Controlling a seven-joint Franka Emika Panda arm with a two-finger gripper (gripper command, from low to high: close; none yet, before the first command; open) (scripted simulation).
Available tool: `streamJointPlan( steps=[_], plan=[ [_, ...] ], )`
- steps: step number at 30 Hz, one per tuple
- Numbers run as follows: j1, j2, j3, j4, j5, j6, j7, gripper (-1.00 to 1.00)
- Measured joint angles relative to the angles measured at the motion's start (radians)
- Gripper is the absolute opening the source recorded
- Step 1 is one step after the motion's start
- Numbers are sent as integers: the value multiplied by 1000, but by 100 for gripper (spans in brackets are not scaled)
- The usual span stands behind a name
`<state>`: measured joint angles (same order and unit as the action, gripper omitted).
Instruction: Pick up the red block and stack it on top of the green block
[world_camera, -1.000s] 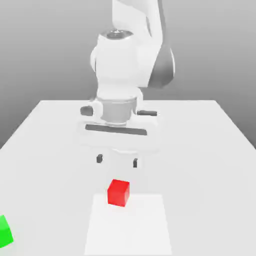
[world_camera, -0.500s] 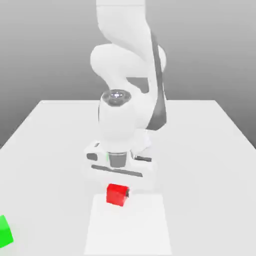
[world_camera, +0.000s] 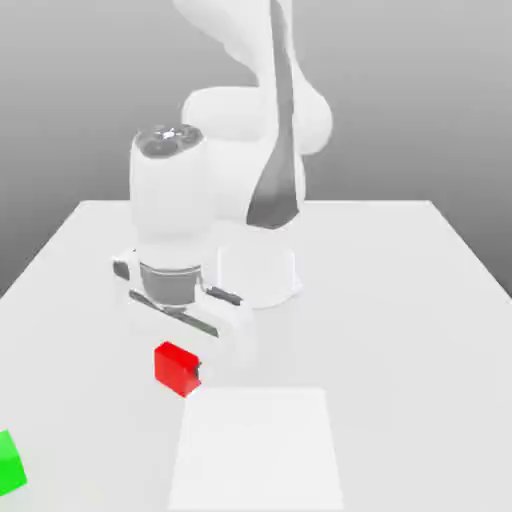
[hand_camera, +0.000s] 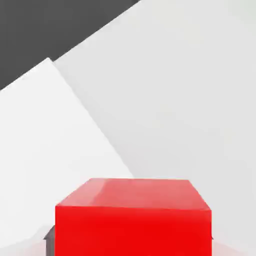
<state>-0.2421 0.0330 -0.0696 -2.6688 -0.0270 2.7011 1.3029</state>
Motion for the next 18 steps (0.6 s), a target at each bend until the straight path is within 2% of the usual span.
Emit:
streamJointPlan(
  steps=[11,15,16,18],
  plan=[
    [-133,227,-135,400,115,-178,322,-100],
    [-166,357,-123,444,171,-95,321,-100],
    [-172,383,-117,447,181,-73,316,100],
    [-172,383,-117,447,181,-73,316,100]
  ],
)
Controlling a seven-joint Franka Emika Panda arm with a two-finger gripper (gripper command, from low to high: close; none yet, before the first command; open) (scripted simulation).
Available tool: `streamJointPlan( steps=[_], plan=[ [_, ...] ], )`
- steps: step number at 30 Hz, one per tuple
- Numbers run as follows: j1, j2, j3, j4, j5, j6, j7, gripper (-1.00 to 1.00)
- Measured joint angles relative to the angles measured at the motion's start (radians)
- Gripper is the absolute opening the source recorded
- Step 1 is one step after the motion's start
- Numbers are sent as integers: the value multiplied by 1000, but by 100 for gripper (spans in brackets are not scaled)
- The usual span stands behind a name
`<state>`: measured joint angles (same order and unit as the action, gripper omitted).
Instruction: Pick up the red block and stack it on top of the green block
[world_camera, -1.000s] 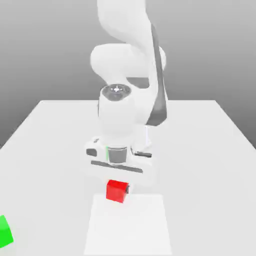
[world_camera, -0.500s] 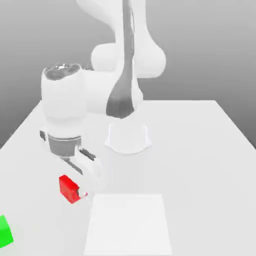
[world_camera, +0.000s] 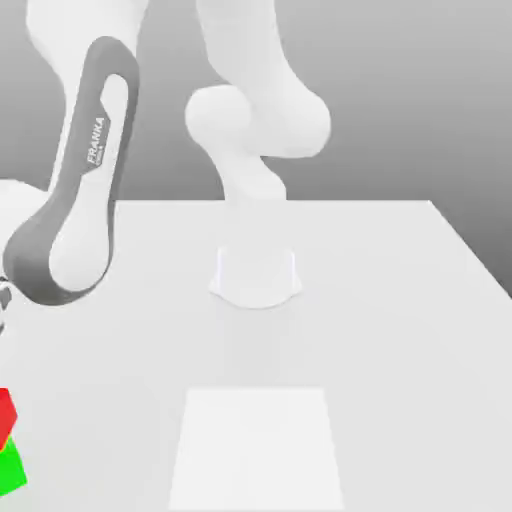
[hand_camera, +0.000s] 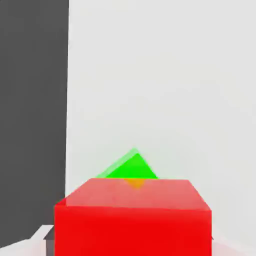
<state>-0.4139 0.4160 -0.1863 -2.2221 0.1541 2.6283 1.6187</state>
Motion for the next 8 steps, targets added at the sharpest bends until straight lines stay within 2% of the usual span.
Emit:
streamJointPlan(
  steps=[4,8],
  plan=[
    [-3,13,3,1,4,11,-2,100],
    [14,-86,-21,-4,-35,-82,26,100]
  ],
)
